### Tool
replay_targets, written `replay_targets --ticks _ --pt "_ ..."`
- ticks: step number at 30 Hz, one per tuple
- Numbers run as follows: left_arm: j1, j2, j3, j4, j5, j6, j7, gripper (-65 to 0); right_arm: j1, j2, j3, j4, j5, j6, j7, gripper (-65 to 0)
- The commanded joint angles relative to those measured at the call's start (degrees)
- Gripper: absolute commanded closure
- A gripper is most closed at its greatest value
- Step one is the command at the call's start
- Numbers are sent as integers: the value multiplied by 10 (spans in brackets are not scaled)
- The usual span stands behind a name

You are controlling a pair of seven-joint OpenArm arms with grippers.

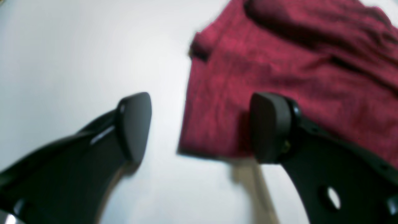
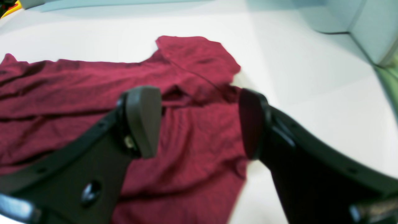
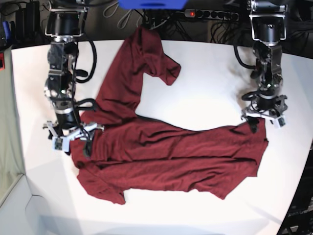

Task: Layout the t-shirt on the table in an organized manner, then fold the t-shirt properly
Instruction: 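Move both grippers to the shirt's shoulder edge and grasp it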

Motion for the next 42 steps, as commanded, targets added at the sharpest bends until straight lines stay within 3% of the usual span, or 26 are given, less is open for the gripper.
replay_targets --ticks 1,3,5,10,13,19,25,32,42 --pt "-10 -7 -2 9 -2 1 -5 -475 8 -2 -1 19 3 1 17 -401" --pt "-10 -6 -2 9 -2 1 -5 -464 -3 -2 -1 29 3 1 17 -401" --pt "-9 -6 -2 6 -2 1 -4 -380 -11 -2 -1 36 3 1 17 -401" --pt "-7 -6 -5 -18 -5 2 -5 0 -34 -2 15 59 3 2 16 -400" --pt "12 -10 -8 16 -6 5 -5 -19 -51 -3 20 64 3 2 16 -400" --pt "62 -9 -55 204 -7 6 0 -1 -69 -3 20 64 3 2 16 -400" --pt "23 -6 -96 337 -7 6 126 -1 -76 -4 20 72 3 2 16 -400" --pt "-68 -6 -97 256 -2 6 189 -1 -77 -6 18 72 3 2 16 -400" --pt "-134 -9 -96 90 -2 2 189 -2 -76 -6 18 72 3 2 16 -400"
